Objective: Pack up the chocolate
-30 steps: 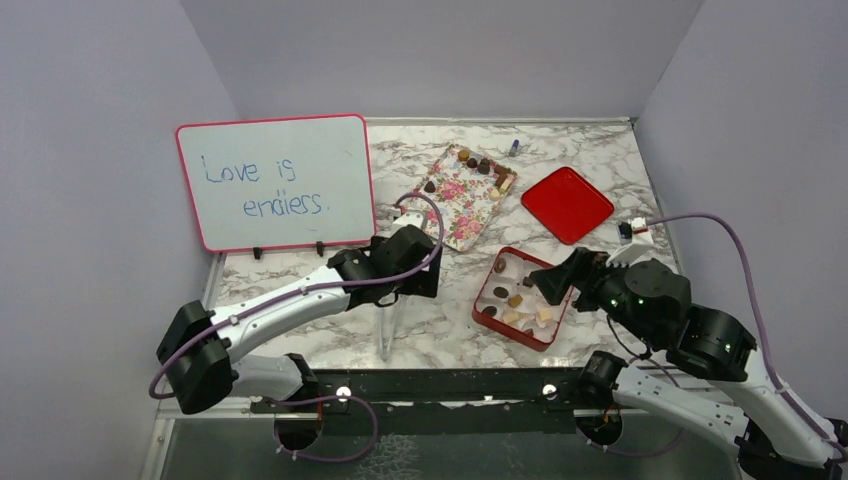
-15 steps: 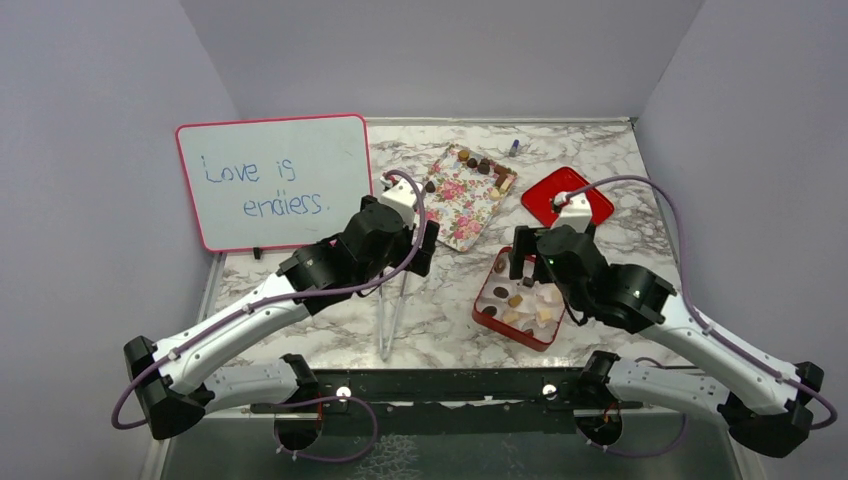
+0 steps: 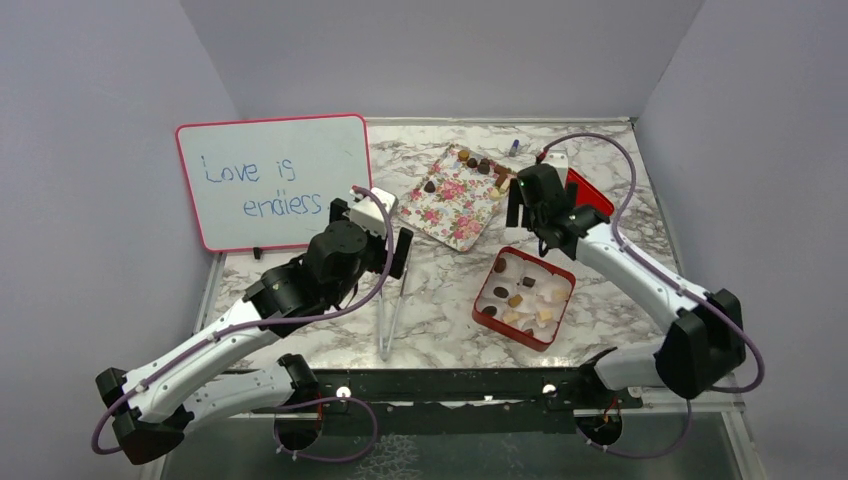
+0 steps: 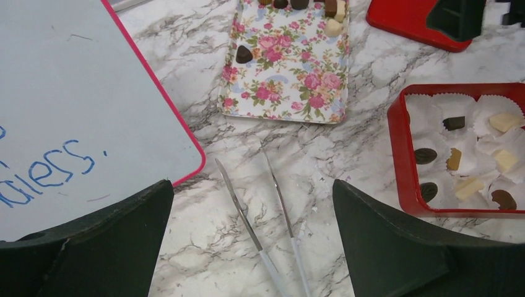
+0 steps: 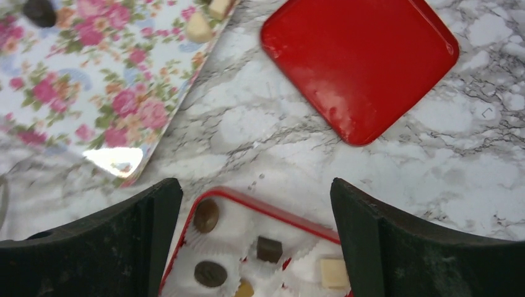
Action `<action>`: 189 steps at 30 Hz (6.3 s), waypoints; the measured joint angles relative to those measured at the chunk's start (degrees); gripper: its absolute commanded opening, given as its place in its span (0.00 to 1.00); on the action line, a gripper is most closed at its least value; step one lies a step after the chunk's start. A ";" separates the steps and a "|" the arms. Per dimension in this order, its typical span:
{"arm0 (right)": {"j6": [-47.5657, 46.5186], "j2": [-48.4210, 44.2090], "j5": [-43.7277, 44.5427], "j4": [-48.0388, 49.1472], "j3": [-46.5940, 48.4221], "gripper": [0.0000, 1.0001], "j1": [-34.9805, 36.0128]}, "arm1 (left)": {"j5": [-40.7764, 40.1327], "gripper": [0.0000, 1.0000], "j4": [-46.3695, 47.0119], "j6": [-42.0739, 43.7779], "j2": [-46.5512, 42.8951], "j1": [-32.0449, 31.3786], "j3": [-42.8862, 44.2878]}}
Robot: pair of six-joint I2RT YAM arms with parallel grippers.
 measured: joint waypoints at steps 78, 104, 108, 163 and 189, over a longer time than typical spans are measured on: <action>13.35 41.31 -12.83 -3.65 35.71 0.01 -21.79 | 5.90 0.99 6.27 3.78 -4.79 0.11 -8.09; -8.11 -3.45 -47.84 -5.35 10.95 0.01 -21.79 | 34.03 0.98 23.87 23.04 -20.41 0.39 -17.94; -9.05 -8.11 -54.84 -7.56 8.63 0.01 -21.79 | 38.42 0.92 24.74 28.79 -19.82 0.39 -13.92; -9.75 -16.17 -81.44 -5.70 6.54 0.19 -21.94 | 48.19 0.00 11.98 78.64 33.42 -0.46 22.34; 17.46 -32.17 -62.18 18.53 7.39 1.00 -21.92 | 34.62 0.00 34.40 6.10 13.25 -0.26 5.20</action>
